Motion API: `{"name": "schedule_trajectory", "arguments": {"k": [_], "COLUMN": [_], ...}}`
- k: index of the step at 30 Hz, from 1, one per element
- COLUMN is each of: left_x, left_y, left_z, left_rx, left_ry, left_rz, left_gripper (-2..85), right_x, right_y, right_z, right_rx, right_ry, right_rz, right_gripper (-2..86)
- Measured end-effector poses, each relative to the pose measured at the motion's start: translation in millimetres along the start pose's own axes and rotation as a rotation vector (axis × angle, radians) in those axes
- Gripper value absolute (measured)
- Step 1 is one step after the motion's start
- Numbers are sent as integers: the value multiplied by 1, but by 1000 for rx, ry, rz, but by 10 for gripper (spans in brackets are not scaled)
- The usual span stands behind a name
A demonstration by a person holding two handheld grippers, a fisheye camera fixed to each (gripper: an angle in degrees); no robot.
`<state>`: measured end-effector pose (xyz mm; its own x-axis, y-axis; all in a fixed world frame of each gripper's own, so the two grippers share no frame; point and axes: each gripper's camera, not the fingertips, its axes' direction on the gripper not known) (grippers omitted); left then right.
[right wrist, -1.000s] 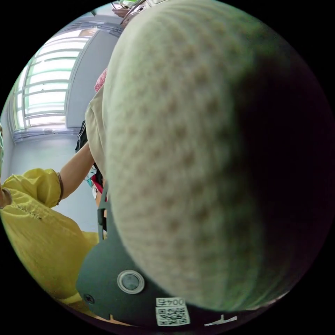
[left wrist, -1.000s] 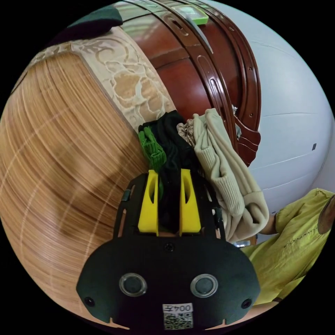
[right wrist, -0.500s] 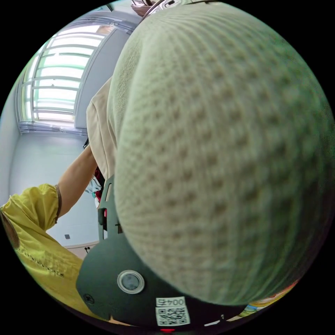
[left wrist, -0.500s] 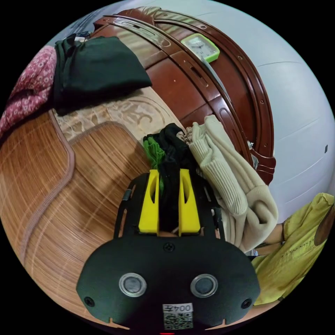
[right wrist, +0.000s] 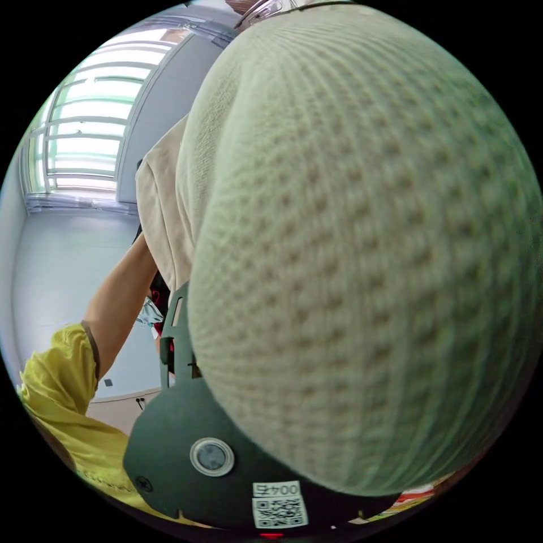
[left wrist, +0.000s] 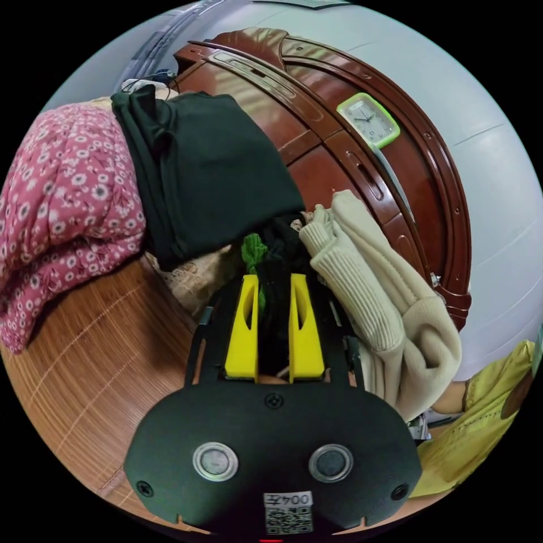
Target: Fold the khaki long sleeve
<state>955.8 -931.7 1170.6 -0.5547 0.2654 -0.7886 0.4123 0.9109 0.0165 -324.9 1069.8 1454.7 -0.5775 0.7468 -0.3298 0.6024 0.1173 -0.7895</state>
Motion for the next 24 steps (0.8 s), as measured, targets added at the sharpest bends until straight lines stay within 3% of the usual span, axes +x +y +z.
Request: {"name": "schedule_trajectory", "arguments": {"k": [8, 14, 19, 24], "left_x": [-12, -14, 116, 238], "left_y": [18, 77, 137, 153], "left_z": [-9, -99, -155, -89], "left_rx": [-45, 229, 467, 333], "left_ry": [-122, -30, -116, -145], "left_rz": [-149, -281, -56, 157], "left_gripper": [92, 73, 36, 12], "right_x": [9, 10, 4, -9], "right_y": [-48, -55, -53, -22], "right_z": [6, 12, 17, 10], "right_rx": [-107, -121, -116, -95], "right_ry": [-61, -99, -141, -118], "right_rz": [77, 91, 68, 31], "right_gripper": [189, 200, 215, 234]}}
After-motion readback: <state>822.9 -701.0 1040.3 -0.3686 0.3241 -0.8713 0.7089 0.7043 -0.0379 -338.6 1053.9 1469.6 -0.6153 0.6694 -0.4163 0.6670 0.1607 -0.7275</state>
